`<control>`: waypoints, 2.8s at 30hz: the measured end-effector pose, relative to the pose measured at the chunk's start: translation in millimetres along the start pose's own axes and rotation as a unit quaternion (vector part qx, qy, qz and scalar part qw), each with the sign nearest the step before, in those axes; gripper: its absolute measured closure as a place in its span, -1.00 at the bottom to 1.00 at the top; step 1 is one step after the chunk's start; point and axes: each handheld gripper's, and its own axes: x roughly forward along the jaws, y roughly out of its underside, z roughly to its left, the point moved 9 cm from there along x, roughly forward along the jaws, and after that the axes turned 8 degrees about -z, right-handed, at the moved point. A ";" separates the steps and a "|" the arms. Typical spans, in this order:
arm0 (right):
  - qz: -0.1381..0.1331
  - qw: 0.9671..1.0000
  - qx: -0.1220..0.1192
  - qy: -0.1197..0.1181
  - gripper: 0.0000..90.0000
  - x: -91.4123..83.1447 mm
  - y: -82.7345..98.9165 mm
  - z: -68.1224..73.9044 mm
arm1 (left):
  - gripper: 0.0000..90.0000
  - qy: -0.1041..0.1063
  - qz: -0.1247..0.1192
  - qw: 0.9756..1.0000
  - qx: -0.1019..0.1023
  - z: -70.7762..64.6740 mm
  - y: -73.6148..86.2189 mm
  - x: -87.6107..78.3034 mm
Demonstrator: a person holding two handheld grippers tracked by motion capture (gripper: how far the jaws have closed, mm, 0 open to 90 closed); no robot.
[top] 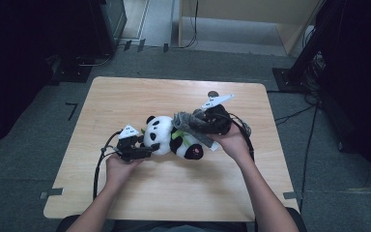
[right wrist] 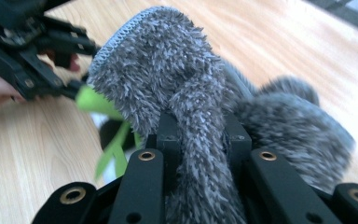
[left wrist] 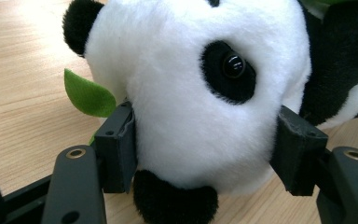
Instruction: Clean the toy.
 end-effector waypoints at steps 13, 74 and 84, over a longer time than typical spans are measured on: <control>-0.011 0.999 -0.021 -0.043 0.67 51.3 -50.4 32.4 | -0.26 -0.001 -0.001 1.000 0.007 -0.5 -0.9 -0.2; -0.010 1.000 -0.006 -0.002 0.69 -13.3 26.6 -8.1 | -0.24 -0.004 0.004 1.000 0.000 -0.4 -0.4 0.0; -0.049 0.998 -0.032 0.008 0.69 -4.7 46.3 -9.3 | -0.23 -0.007 0.005 1.000 -0.003 -0.7 -0.6 0.4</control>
